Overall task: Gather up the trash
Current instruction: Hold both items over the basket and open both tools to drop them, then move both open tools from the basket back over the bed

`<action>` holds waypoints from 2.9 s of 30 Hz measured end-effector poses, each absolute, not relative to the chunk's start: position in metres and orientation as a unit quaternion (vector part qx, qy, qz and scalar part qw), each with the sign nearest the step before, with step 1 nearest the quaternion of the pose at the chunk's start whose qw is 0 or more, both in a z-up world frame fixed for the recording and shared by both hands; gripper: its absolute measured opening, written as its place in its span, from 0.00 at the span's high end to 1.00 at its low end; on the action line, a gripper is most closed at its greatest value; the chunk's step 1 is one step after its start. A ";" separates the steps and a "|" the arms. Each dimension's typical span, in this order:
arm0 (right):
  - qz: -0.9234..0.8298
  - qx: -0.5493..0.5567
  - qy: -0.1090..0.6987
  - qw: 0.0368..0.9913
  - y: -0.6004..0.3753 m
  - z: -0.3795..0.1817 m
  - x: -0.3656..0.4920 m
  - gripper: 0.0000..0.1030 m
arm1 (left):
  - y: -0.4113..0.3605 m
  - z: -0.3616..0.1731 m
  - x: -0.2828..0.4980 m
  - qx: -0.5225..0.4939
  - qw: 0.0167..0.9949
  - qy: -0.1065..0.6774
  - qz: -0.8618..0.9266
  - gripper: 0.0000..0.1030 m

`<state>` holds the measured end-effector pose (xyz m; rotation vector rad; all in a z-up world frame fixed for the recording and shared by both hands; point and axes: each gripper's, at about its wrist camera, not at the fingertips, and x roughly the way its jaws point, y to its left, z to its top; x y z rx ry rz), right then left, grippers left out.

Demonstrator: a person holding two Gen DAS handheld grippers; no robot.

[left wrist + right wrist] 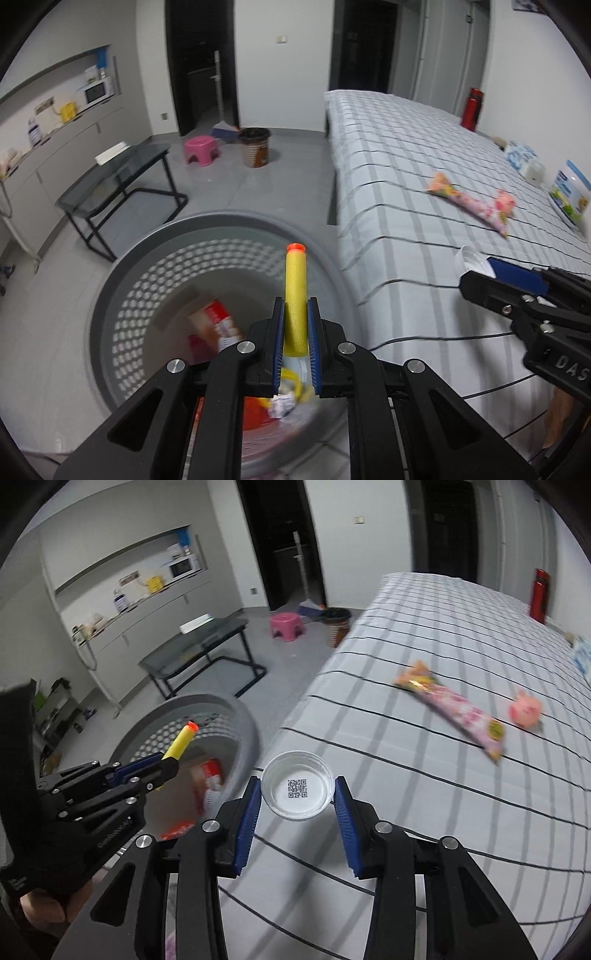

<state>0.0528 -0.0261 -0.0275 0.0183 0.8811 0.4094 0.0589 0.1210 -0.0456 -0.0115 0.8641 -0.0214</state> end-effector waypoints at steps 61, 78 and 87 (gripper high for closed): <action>0.289 -0.008 0.449 0.845 0.083 -0.053 0.084 0.49 | 0.222 -0.072 0.051 -0.076 0.889 0.445 0.082 0.34; 0.287 -0.008 0.442 0.850 0.077 -0.047 0.083 0.45 | 0.224 -0.064 0.042 -0.077 0.891 0.438 0.089 0.24; 0.281 -0.006 0.431 0.858 0.069 -0.040 0.078 0.37 | 0.215 -0.056 0.040 -0.071 0.897 0.427 0.087 0.16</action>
